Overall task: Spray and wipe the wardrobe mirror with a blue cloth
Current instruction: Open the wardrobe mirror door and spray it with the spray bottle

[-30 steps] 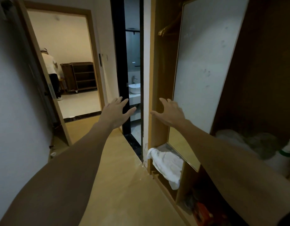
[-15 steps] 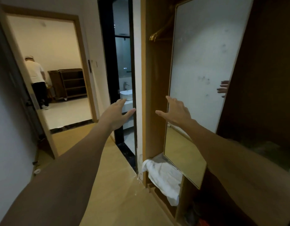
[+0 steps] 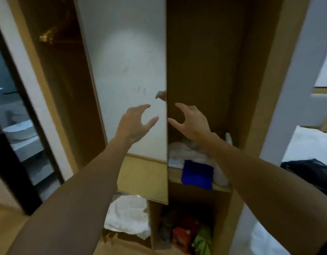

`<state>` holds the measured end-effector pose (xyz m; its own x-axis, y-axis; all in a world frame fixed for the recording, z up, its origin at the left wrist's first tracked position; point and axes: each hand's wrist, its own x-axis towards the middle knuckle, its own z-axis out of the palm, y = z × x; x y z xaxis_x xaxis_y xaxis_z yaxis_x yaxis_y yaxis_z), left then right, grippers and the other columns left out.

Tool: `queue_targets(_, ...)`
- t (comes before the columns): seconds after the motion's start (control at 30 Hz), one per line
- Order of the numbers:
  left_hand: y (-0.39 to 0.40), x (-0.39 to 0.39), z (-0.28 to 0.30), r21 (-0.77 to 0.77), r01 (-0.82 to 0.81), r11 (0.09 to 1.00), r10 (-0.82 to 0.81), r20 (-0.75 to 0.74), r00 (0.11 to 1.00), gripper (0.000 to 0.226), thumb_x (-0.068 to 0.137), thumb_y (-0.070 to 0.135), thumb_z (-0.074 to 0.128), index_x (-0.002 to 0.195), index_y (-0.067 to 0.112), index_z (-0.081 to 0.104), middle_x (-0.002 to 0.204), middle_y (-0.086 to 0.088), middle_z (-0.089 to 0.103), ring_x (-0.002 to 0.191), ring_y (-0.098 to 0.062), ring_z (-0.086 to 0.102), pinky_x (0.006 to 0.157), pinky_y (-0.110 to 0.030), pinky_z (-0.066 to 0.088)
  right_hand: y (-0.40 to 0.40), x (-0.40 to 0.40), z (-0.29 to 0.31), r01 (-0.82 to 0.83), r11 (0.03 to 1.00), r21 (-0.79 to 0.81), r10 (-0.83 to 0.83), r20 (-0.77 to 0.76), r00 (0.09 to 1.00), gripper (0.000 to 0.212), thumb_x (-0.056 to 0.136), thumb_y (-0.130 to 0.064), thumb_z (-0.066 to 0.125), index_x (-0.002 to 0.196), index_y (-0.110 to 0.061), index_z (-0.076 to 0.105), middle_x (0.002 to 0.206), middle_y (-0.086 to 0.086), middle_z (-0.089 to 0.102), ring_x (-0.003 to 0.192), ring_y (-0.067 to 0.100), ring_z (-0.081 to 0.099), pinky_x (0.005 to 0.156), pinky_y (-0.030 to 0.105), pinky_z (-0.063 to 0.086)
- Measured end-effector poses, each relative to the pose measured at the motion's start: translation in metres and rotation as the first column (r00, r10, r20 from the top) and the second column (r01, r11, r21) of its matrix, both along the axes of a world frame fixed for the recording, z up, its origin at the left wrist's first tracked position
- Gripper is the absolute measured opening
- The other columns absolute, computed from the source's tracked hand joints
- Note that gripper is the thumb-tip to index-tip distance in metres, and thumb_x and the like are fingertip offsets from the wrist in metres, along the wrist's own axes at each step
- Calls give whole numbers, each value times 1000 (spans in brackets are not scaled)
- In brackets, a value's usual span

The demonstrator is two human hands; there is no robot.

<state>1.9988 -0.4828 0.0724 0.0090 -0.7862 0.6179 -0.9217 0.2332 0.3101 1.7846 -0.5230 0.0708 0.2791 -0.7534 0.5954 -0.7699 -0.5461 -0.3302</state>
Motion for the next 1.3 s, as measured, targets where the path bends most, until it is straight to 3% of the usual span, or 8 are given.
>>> queue_targets(0.23, -52, -95, -33, -22, 349, 937, -347, -189, 919, 65, 89, 55, 60, 143, 26, 39, 147, -1, 40, 133, -22, 43, 106, -45, 44, -1, -102, -14, 308, 946, 97, -320, 153, 935, 61, 90, -60, 57, 138, -25, 44, 130, 6, 55, 117, 21, 55, 95, 37, 49)
queue_targets(0.37, -77, -137, -49, 45, 461, 886, -440, -230, 868, 69, 87, 56, 61, 145, 28, 35, 150, 0, 34, 135, -21, 40, 106, -49, 44, -8, -135, -18, 335, 925, 178, -377, 321, 869, 64, 88, -59, 61, 136, -18, 47, 126, 4, 60, 114, 19, 57, 92, 34, 51)
queue_targets(0.6, -110, -188, -88, 74, 451, 890, -388, -397, 832, 63, 90, 55, 59, 142, 27, 40, 144, 0, 41, 127, -17, 45, 100, -37, 45, -31, -146, -36, 245, 924, 295, -356, 420, 835, 66, 88, -51, 65, 140, -16, 43, 135, 4, 56, 121, 21, 56, 97, 35, 50)
queue_targets(0.77, -133, -205, -157, 247, 398, 884, -205, -560, 803, 56, 91, 48, 60, 138, 23, 46, 134, 1, 55, 123, -17, 53, 103, -43, 47, -51, -134, -72, 61, 918, 391, -323, 652, 686, 72, 89, -46, 68, 146, -17, 35, 145, 6, 48, 131, 22, 48, 103, 32, 44)
queue_targets(0.93, -131, -215, -228, 393, 464, 794, -128, -638, 759, 101, 67, 79, 64, 145, 21, 36, 146, 5, 44, 136, -17, 40, 112, -47, 37, -68, -125, -125, -13, 867, 498, -388, 692, 609, 92, 86, -45, 72, 155, -17, 16, 156, 5, 34, 142, 23, 37, 113, 39, 38)
queue_targets(1.07, -141, -226, -268, 446, 498, 744, -80, -680, 729, 137, 42, 95, 59, 152, 20, 27, 153, 3, 38, 141, -19, 33, 115, -47, 34, -75, -125, -156, -12, 821, 571, -464, 679, 569, 96, 87, -37, 74, 156, -14, 11, 147, 4, 44, 128, 16, 46, 100, 29, 42)
queue_targets(1.17, -152, -235, -279, 489, 543, 682, -80, -689, 721, 134, 43, 84, 72, 152, 20, 27, 153, 2, 39, 142, -19, 33, 116, -46, 34, -83, -125, -170, 43, 801, 598, -518, 654, 551, 93, 88, -34, 72, 156, -14, 11, 147, 6, 45, 127, 18, 47, 98, 28, 40)
queue_targets(1.3, -169, -245, -295, 443, 604, 662, -79, -760, 645, 100, 64, 30, 89, 147, 17, 35, 146, 0, 46, 135, -18, 41, 113, -44, 39, -104, -125, -188, 112, 765, 634, -577, 598, 557, 87, 92, -37, 67, 156, -15, 13, 137, 10, 55, 126, 28, 55, 100, 37, 48)
